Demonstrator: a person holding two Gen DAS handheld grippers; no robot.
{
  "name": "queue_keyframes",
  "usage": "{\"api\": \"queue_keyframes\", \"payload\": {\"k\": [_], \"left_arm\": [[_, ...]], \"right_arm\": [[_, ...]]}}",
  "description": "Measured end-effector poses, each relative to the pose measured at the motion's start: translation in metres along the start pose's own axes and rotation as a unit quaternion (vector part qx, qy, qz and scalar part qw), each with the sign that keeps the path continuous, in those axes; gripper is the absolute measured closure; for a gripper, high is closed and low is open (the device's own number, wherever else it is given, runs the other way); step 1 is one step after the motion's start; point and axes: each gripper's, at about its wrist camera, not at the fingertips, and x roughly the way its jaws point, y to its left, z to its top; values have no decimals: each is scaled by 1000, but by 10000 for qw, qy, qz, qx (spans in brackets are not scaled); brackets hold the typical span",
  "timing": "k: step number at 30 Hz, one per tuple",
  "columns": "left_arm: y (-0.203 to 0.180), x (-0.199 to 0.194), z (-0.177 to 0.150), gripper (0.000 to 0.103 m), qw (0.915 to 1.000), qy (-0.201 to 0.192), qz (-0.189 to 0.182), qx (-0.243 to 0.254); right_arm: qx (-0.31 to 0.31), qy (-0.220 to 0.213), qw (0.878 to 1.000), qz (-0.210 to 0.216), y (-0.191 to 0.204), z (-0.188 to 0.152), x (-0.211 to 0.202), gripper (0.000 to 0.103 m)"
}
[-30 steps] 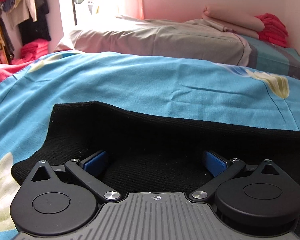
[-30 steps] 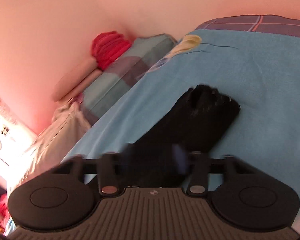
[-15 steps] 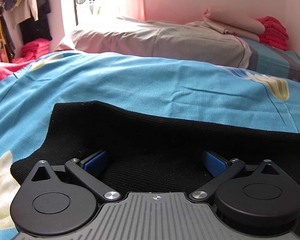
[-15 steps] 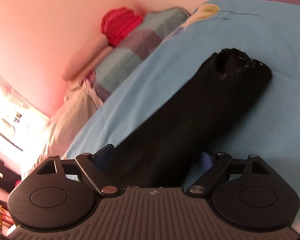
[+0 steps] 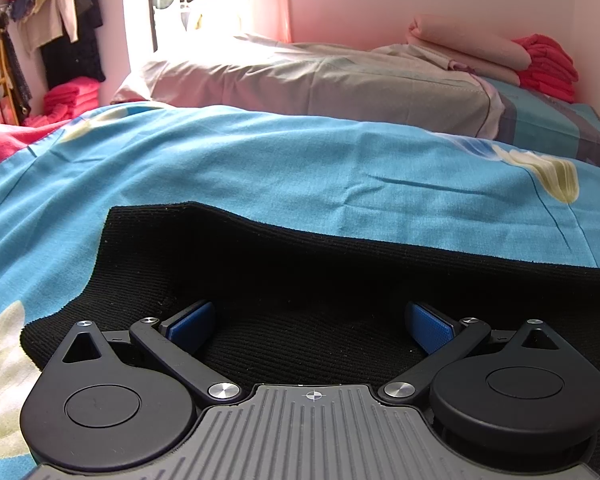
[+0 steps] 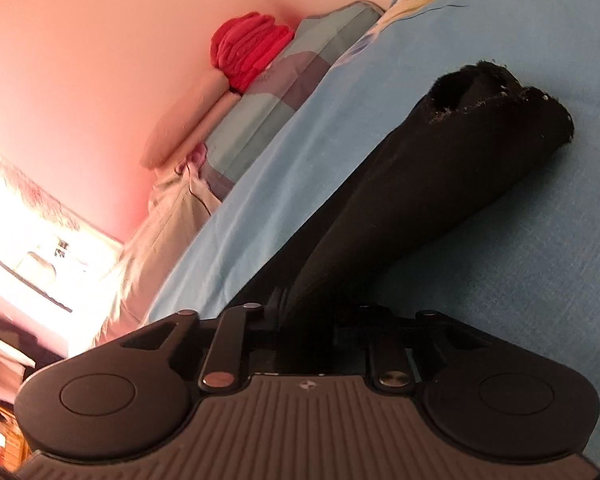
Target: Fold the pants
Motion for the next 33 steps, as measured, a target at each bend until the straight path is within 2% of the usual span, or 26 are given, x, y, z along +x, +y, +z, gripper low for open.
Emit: {"api": "queue_keyframes", "payload": {"k": [1,3,4,6,9,11,13,15,17,20,22,23,24,25,28,31,33], "left_arm": [[0,0,0,0,10000,1,-1,0],[0,0,0,0,10000,-4,-29,5],[-1,0,0,0,9999,-4,-97,26],[-4,1,-1,0,9999,-10,-49,119],[-2,0,-1,0,9999,-16,-80,72],[-3,0,-1,0,9999,-19,-71,83],[-3,0,-1,0,9999,-20,-74,78],[-3,0,-1,0,9999,-21,-86,63],[-3,0,-1,0,9999,-23,-80,70],[-3,0,-1,0,9999,-28,-89,57],[-3,-1,-1,0,9999,-32,-86,52],[-3,-1,-1,0,9999,-32,-85,52],[-3,-1,-1,0,9999,-32,-87,51],[-3,-1,-1,0,9999,-35,-88,48],[-3,-1,-1,0,10000,-39,-83,34],[-3,-1,-1,0,9999,-39,-85,40],[-3,-1,-1,0,9999,-37,-87,41]], "right_arm": [[-133,-61,9999,-49,3,3,-5,86],[-137,-688,9975,64,-3,14,-22,87],[-105,-733,9972,-83,-6,18,-21,86],[-140,-349,9983,-445,-12,17,-5,86],[-79,-534,9983,-219,-13,15,-11,82],[-21,-375,9989,-270,-14,15,-8,79],[125,-382,9988,-280,-13,12,-11,70],[335,-374,9985,-196,-11,9,-15,44],[256,-414,9987,-170,-5,3,-17,40],[3,-489,9984,-298,2,1,-11,40],[51,-567,9981,-227,-2,5,-9,46],[61,-643,9976,-236,-5,7,-8,60],[34,-679,9971,-335,-10,8,-9,81],[72,-656,9968,-447,-14,9,-6,82],[160,-601,9976,-290,-20,13,-8,81],[645,-614,9960,-29,-38,21,-7,82],[797,-596,9950,60,-41,21,-9,78]]}}
